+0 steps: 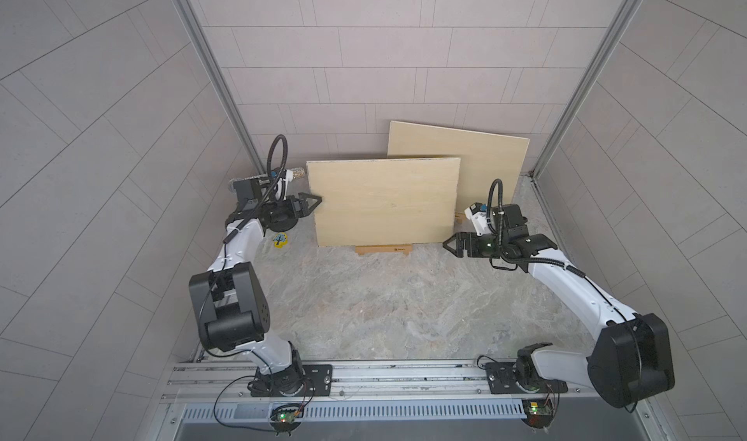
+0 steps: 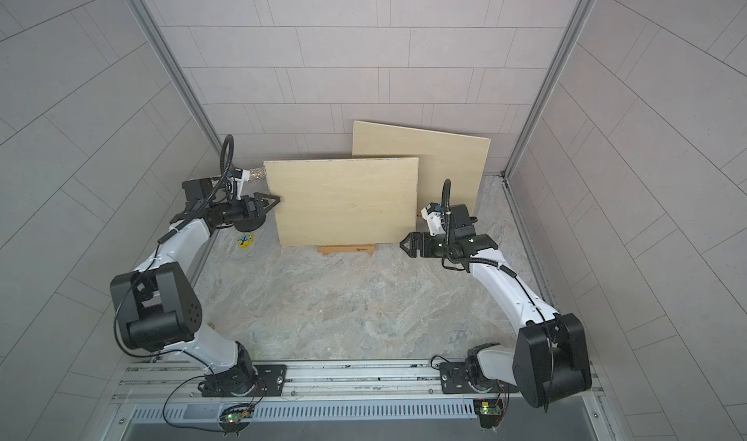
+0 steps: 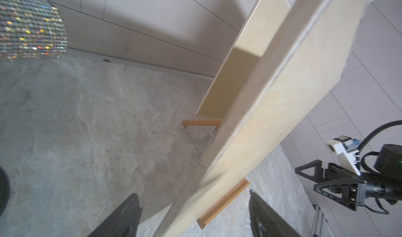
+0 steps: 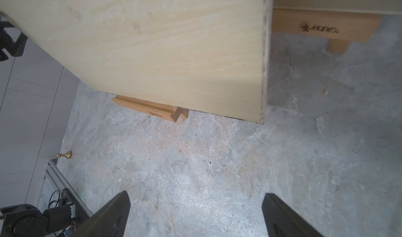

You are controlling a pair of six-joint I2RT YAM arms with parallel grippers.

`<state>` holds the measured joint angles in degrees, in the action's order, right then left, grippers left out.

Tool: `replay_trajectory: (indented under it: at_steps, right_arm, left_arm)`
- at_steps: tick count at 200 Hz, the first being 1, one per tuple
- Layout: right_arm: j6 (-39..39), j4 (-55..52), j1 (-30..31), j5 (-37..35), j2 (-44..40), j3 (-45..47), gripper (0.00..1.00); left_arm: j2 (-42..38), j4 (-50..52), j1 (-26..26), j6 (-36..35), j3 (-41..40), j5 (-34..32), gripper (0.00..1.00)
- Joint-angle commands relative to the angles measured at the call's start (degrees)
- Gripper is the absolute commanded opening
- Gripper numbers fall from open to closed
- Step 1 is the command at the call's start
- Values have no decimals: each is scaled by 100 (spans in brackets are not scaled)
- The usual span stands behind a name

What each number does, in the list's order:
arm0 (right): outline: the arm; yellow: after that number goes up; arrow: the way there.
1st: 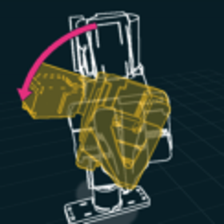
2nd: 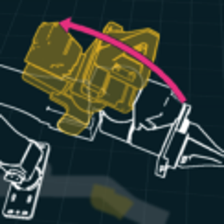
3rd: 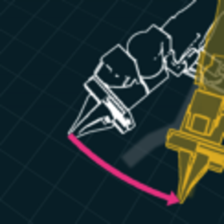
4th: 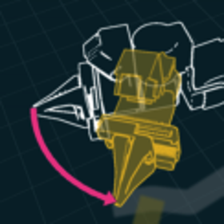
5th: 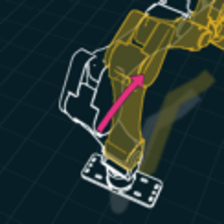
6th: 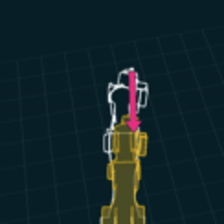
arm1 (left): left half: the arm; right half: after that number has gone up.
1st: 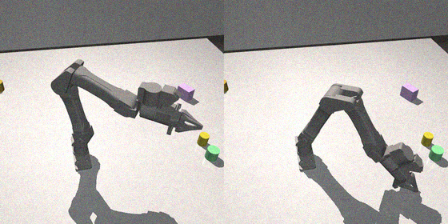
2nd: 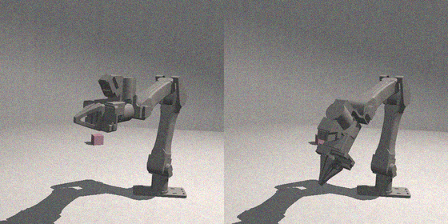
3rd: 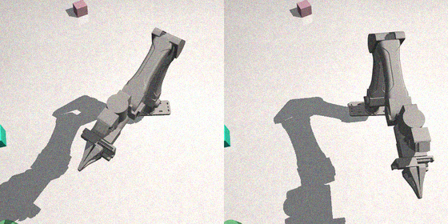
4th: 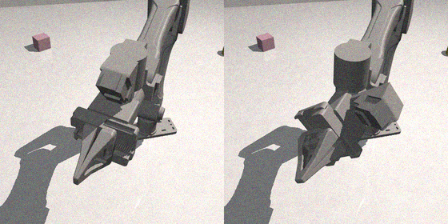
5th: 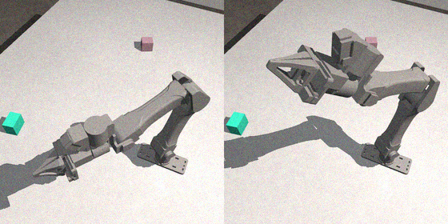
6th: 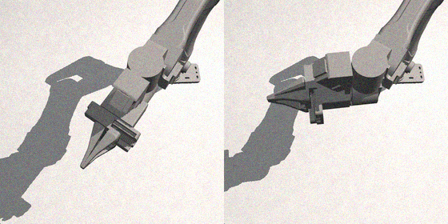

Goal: Disassemble the easel
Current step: Pick up the drawing board from the easel.

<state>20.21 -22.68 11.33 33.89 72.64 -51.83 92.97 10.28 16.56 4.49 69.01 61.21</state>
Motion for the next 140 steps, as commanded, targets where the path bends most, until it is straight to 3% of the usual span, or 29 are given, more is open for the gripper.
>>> replay_trajectory:
  at_steps: [1, 36, 140]
  right_arm:
    - [222, 716, 36, 326, -17, 169, 100]
    - [408, 1278, 54, 417, 22, 480, 100]
    - [516, 2070, 75, 483, 199, 939, 100]
  left_arm:
    - [69, -772, 5, 181, -113, 491, 81]
    - [347, -1625, -29, 851, -295, 706, 74]
    - [513, -2128, -280, 1139, -532, 789, 67]
